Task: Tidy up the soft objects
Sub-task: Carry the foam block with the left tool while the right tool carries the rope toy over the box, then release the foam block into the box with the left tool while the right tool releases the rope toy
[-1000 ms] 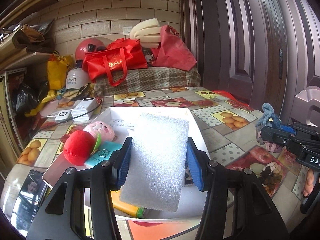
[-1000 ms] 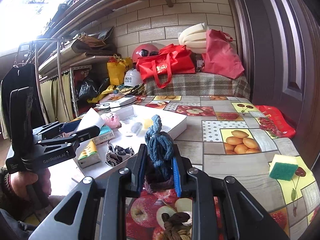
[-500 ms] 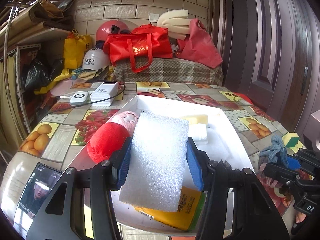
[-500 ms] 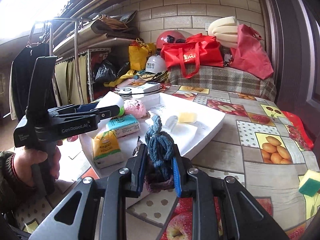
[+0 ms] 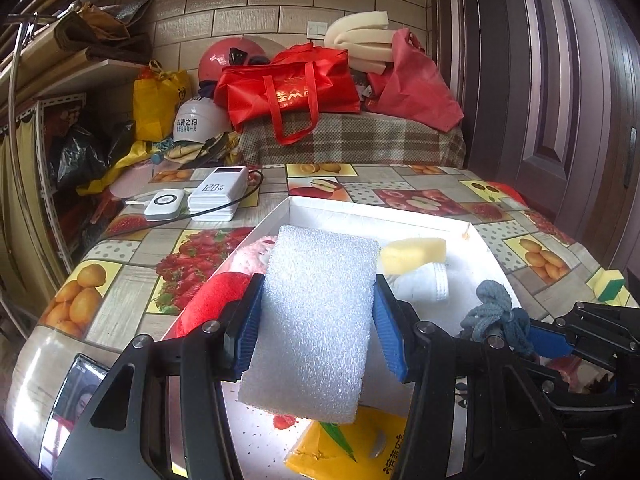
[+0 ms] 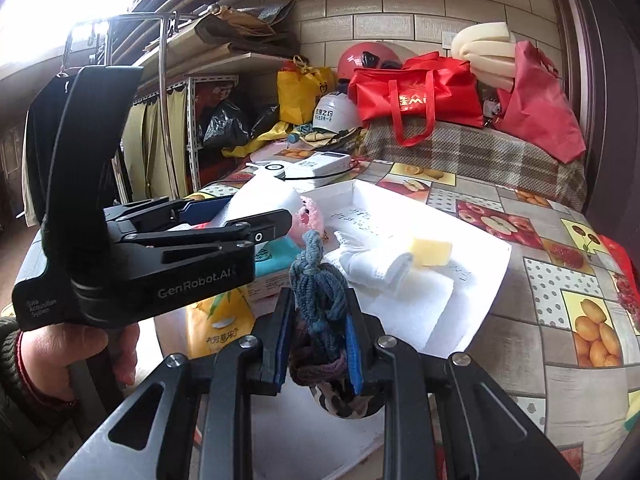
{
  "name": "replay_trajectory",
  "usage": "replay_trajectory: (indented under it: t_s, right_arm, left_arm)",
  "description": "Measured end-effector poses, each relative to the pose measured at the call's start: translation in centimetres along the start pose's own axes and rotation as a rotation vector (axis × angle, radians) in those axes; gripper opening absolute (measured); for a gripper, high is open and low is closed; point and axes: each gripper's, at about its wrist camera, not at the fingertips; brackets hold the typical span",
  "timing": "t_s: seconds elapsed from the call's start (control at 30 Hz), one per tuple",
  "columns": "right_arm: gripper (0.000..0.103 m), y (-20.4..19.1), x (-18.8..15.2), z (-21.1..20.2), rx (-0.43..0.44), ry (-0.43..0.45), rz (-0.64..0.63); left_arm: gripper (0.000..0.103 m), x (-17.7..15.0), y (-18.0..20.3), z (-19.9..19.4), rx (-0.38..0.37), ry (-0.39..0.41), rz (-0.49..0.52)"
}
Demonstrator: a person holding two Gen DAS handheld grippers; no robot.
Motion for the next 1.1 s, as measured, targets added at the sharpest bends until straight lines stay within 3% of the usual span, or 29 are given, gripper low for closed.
replay_trajectory:
  t_s: [0.23,0.43,0.67,0.8,0.87,0.93,0.97,1.0,1.1]
  right_arm:
    - [0.023,1.6,0.9,2.1,-0.048,-0.008,0.063]
    - [0.023,0.7,1.0,2.3,-0.048,-0.015,0.015]
    - [0.025,0.7,1.0,2.1,-0.059,-0.006,0.021]
    - [0.044,0.7,1.0,2.0,-0.094,-0.001,0.018]
    - [0.053,1.0,1.0,1.9,-0.106,0.002,0.031]
    - [0.071,1.6,1.0,1.8,-0.119,0.004,0.061]
    - [0.078,2.0,1.0,1.8,-0.122,0.004,0.08]
    - [0.091,2.2,1.0,1.9,-0.117,0.001,0.096]
    - [0.094,2.3,1.0,1.7,-0.13,0.005,0.099]
  left_arm:
    - [0.052,0.2,0.1,1.3,0.008,-0.039,0.013]
    - [0.052,0.2,0.2,1.9,0.006,-0.063,0.02]
    - [0.053,0.3,0.4,1.7,0.037,-0.039,0.034]
    - [0.057,0.3,0.5,1.3,0.083,-0.018,0.041]
    - [0.066,0.2,0.1,1.0,0.107,-0.004,0.024]
    - [0.088,0.2,-0.6,0.8,0.123,0.002,-0.009]
    - [0.091,0.2,-0.9,0.7,0.128,0.004,-0.024]
    - [0.098,0.2,-1.0,0.6,0.132,0.006,-0.029]
    - [0.102,0.2,-1.1,0.6,0.148,0.006,-0.031]
Point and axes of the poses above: each gripper's, at about its wrist camera, not at the fingertips, and z roughly the way its jaws point, y to its right, x to its top, and after that the axes turned 8 degrees about y, right-handed
